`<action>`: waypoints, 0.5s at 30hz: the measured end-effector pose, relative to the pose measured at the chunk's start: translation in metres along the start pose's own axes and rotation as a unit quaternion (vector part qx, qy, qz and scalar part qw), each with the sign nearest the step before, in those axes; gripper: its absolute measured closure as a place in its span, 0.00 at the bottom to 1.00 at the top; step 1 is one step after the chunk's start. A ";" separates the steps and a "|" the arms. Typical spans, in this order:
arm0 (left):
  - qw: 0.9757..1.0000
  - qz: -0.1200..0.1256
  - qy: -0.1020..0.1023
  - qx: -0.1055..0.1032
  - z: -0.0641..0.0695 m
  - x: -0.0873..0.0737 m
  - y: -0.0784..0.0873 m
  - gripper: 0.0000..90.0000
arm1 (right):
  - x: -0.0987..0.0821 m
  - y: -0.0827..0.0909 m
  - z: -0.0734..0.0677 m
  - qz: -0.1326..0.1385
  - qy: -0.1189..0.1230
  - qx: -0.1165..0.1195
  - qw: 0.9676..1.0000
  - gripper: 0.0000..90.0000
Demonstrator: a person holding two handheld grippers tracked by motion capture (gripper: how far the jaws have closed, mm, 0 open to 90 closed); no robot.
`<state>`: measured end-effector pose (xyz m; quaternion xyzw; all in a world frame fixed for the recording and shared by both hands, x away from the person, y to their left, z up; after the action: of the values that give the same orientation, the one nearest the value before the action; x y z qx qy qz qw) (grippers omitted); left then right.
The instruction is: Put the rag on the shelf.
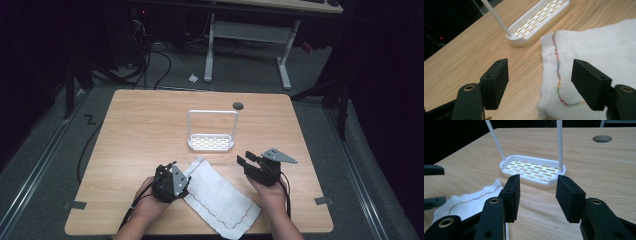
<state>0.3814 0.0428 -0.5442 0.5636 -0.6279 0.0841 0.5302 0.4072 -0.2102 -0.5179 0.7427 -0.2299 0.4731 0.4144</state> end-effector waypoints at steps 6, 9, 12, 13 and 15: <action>0.997 0.005 0.075 -0.025 -0.014 -0.001 0.000 0.35 | -0.001 0.001 -0.003 -0.002 0.005 0.002 1.000 0.61; 0.997 0.004 0.071 -0.024 -0.013 -0.002 -0.001 0.35 | -0.001 0.001 -0.002 -0.002 0.005 0.001 1.000 0.61; 0.998 0.006 0.064 -0.024 -0.011 -0.001 -0.001 0.35 | -0.001 0.000 -0.003 -0.004 0.004 0.002 1.000 0.61; 0.998 0.006 0.064 -0.025 -0.011 -0.001 -0.001 0.35 | -0.002 0.000 -0.003 -0.005 0.006 0.003 1.000 0.61; 0.998 0.008 0.065 -0.025 -0.011 0.000 0.000 0.35 | -0.003 -0.001 -0.005 -0.007 0.007 0.004 1.000 0.61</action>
<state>0.3878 0.0507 -0.5400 0.5388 -0.5981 0.1092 0.5831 0.4041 -0.2054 -0.5195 0.7429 -0.2197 0.4759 0.4164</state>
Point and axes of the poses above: each handheld gripper's, and its own axes: y roughly backward along the jaws, x roughly out of its top, z roughly to its right, the point moved 7 cm from there along -y, roughly forward along the jaws, and after that the axes turned 3 degrees about x, right-handed, at the moved point
